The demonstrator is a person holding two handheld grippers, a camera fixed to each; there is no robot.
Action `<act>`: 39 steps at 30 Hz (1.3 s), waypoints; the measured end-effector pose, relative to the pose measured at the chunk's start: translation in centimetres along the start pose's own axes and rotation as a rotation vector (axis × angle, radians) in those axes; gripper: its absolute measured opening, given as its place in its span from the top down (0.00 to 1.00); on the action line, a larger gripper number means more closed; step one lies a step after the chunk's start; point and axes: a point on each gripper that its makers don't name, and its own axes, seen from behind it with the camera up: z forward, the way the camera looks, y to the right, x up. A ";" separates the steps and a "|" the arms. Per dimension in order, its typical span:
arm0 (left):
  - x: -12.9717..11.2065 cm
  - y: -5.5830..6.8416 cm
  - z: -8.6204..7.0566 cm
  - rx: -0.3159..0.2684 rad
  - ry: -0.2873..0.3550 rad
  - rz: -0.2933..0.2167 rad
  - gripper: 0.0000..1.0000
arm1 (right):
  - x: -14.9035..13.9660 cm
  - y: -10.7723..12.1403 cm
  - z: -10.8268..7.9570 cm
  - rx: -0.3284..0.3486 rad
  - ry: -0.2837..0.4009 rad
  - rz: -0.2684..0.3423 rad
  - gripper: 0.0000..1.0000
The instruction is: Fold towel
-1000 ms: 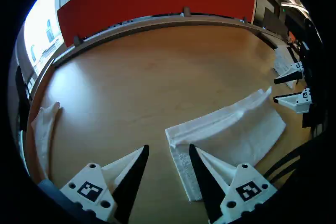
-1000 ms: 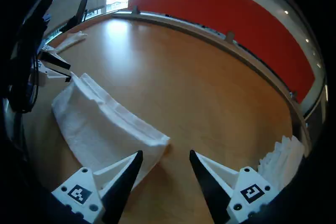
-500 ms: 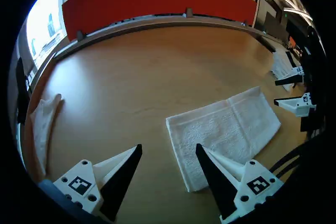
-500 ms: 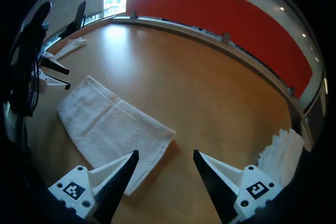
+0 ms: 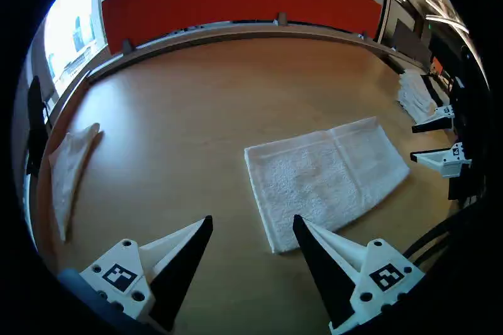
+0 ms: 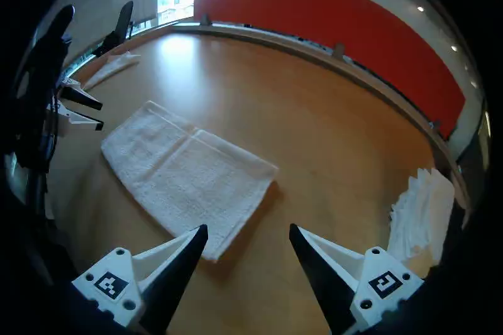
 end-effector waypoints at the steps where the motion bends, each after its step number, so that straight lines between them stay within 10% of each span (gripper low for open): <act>1: -0.3 0.1 -0.2 0.001 -0.001 0.000 0.05 | -0.2 -0.1 -0.2 0.000 0.000 0.001 0.00; 31: -3.2 -1.8 -5.3 0.092 0.036 -0.113 0.05 | -1.1 -2.1 0.0 0.103 -0.021 -0.092 0.02; 39: -4.3 -2.8 -6.7 0.117 0.036 -0.146 0.05 | -1.3 -2.7 0.5 0.143 -0.048 -0.121 0.20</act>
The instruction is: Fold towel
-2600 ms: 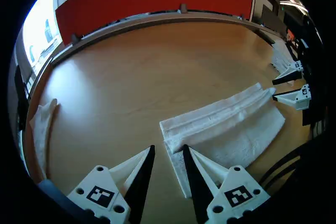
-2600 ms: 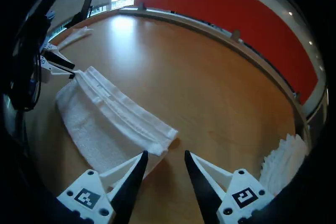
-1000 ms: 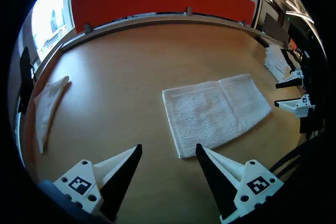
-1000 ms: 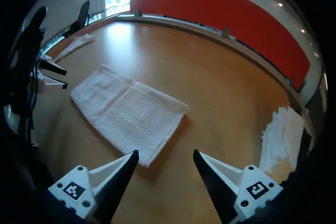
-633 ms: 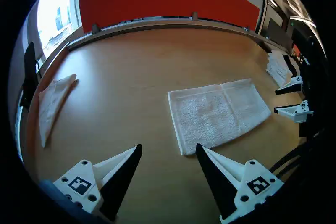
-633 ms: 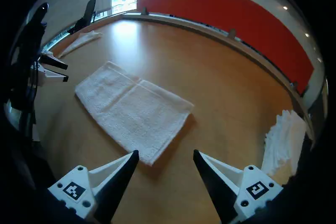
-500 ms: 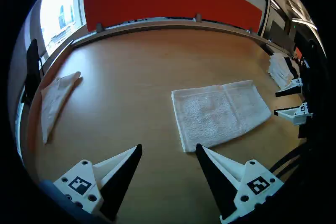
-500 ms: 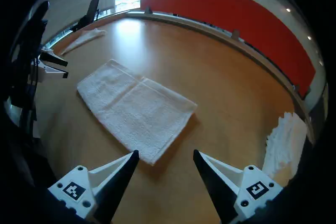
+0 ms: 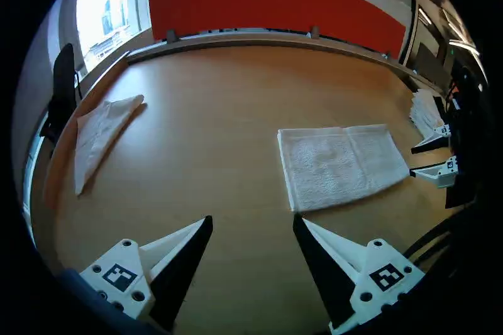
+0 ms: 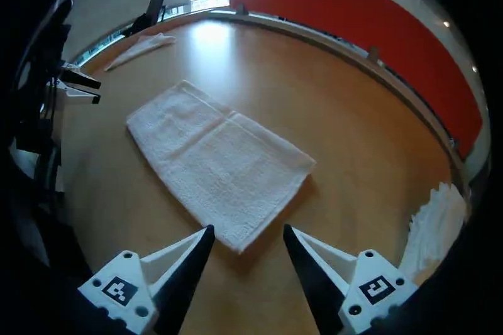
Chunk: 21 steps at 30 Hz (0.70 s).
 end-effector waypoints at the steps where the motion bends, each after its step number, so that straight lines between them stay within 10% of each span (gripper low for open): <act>1: -0.2 -0.2 -0.1 0.003 -0.001 -0.003 0.05 | -0.2 -0.2 0.1 0.008 -0.006 -0.005 0.23; 10: -1.2 -0.9 -0.8 0.015 -0.009 -0.022 0.06 | -1.4 -0.9 0.3 0.053 -0.055 -0.033 0.52; 21: -1.4 -1.1 -0.9 0.015 -0.011 -0.029 0.05 | -2.5 -0.9 0.3 0.074 -0.094 -0.045 0.64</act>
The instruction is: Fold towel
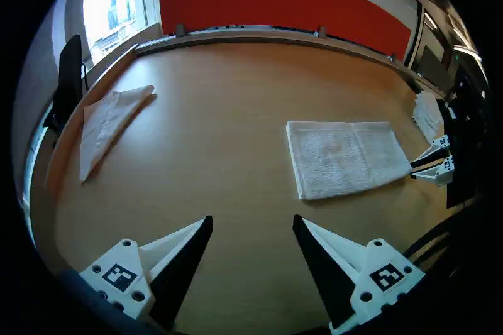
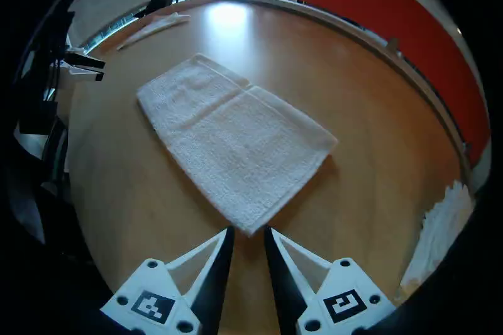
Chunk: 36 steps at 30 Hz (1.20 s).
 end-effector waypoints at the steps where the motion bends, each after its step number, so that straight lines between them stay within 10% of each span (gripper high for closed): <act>1: 0.0 0.0 0.0 0.000 0.000 0.000 0.05 | 0.0 -0.1 0.0 0.002 -0.001 -0.001 0.64; 11: -0.1 0.0 0.1 -0.002 -0.002 0.002 0.06 | -0.3 -0.3 0.2 0.015 -0.017 -0.012 0.95; 36: 1.3 0.2 0.1 -0.009 0.023 -0.006 0.06 | 8.1 2.9 -4.8 -0.106 0.141 -0.028 0.95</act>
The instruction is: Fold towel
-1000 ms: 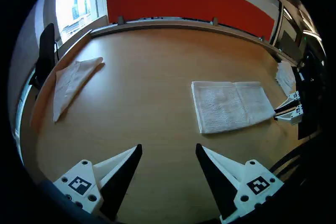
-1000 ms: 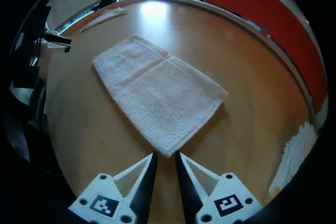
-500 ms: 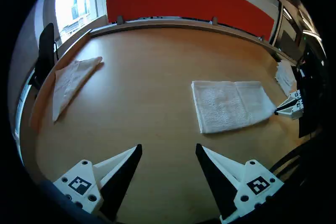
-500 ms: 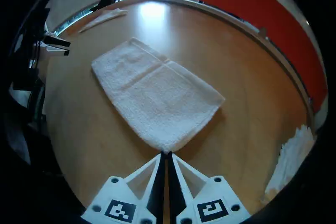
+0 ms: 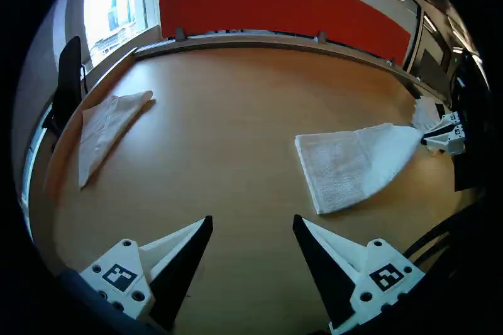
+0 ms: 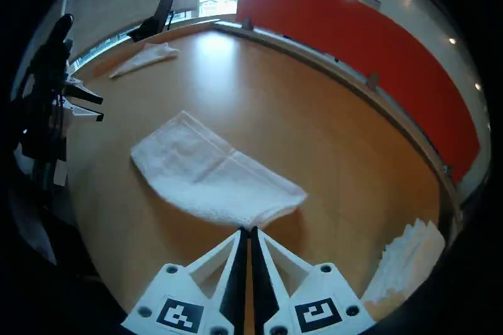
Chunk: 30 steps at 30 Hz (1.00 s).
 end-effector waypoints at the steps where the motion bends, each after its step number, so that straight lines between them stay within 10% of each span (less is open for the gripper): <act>1: 0.1 0.0 0.0 -0.001 0.001 0.000 0.05 | 0.6 0.2 -0.3 -0.005 0.010 -0.005 0.95; 30: 1.4 1.2 0.1 -0.019 0.022 0.005 0.05 | 5.8 2.9 -5.6 -0.092 0.109 -0.094 0.95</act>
